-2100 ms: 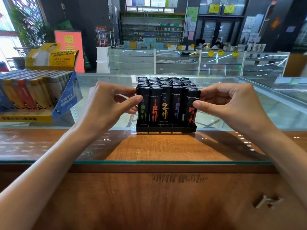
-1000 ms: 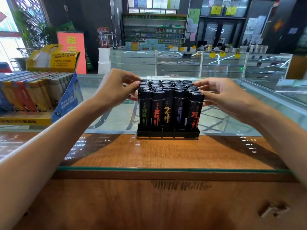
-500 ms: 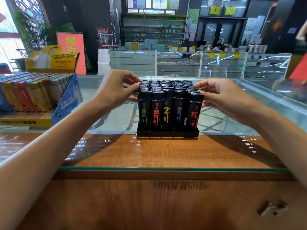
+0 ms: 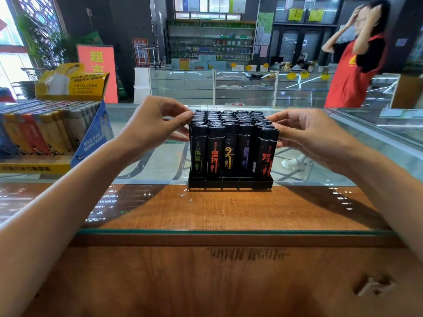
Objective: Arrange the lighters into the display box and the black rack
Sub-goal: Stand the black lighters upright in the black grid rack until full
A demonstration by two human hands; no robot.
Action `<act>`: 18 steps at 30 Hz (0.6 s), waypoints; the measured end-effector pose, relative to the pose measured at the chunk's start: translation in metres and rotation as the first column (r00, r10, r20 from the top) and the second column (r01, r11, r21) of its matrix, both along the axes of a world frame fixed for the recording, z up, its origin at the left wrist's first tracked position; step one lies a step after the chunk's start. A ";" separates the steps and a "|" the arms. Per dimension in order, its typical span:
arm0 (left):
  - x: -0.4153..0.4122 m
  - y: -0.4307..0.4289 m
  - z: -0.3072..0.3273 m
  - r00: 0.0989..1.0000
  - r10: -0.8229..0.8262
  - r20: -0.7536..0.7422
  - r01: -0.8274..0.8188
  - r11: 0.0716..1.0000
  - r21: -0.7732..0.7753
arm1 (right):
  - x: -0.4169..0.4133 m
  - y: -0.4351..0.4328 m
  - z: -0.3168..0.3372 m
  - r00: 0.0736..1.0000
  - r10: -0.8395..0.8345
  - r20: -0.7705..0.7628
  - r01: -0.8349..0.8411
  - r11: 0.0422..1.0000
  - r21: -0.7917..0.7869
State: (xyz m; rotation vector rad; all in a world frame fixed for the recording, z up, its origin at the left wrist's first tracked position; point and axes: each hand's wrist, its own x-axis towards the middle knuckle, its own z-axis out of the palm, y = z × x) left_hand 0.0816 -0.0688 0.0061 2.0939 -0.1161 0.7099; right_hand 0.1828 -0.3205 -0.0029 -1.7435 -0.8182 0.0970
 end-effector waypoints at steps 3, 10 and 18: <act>0.000 0.001 0.000 1.000 -0.011 -0.013 0.011 1.000 -0.003 | -0.001 0.002 0.000 1.000 0.013 -0.010 -0.013 1.000 0.019; 0.000 -0.002 -0.001 1.000 -0.007 -0.014 0.007 1.000 -0.001 | -0.002 0.003 -0.002 0.999 0.029 -0.024 -0.028 0.999 0.039; -0.008 0.000 0.000 0.994 -0.075 -0.084 0.069 0.994 -0.080 | -0.006 0.001 -0.001 0.998 0.048 -0.037 -0.047 0.999 0.020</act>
